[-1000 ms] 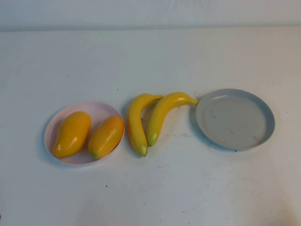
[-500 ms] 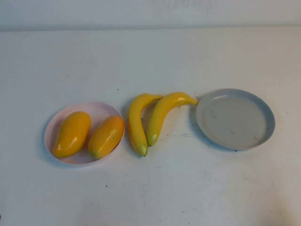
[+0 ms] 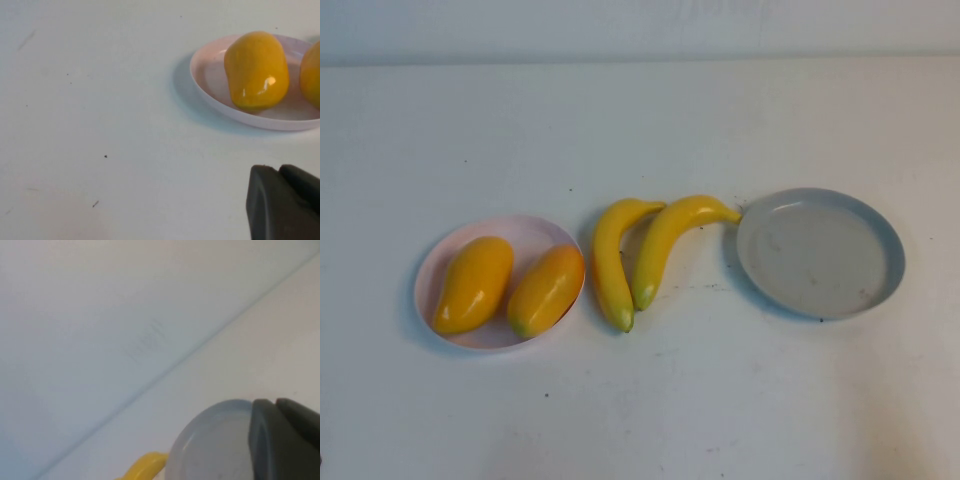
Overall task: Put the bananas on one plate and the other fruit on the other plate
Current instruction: Put another type of fruit in the right plate
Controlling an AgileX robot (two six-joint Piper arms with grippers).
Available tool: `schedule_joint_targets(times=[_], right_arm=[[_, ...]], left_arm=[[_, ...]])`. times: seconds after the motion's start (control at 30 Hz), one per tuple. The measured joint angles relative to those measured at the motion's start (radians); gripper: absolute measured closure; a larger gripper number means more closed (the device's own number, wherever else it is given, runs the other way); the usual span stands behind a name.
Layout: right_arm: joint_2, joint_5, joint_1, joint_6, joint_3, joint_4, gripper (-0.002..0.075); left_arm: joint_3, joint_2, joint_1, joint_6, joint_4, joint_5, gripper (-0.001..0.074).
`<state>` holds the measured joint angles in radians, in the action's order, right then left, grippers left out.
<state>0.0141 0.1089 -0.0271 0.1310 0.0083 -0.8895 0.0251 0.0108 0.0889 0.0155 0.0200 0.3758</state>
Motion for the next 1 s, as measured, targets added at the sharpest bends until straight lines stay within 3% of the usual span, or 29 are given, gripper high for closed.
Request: schedule_joint_targets(times=[0.23, 0.57, 0.8, 1.0], right_arm=[[-0.148, 0.301, 0.0, 0.002, -0.203, -0.008, 0.0743], [-0.597, 0.707, 0.0, 0.159, -0.517, 0.089, 0.0743], [-0.837, 0.805, 0.008, 0.219, -0.701, 0.135, 0.0743], [-0.97, 0.801, 0.094, 0.225, -0.792, 0.176, 0.0743]], left_arm=[[0.0, 0.0, 0.0, 0.0, 0.0, 0.0, 0.0738], [0.0, 0.0, 0.0, 0.0, 0.0, 0.0, 0.0738], [0.0, 0.0, 0.0, 0.0, 0.0, 0.0, 0.0738], [0.0, 0.0, 0.0, 0.0, 0.0, 0.0, 0.0738]])
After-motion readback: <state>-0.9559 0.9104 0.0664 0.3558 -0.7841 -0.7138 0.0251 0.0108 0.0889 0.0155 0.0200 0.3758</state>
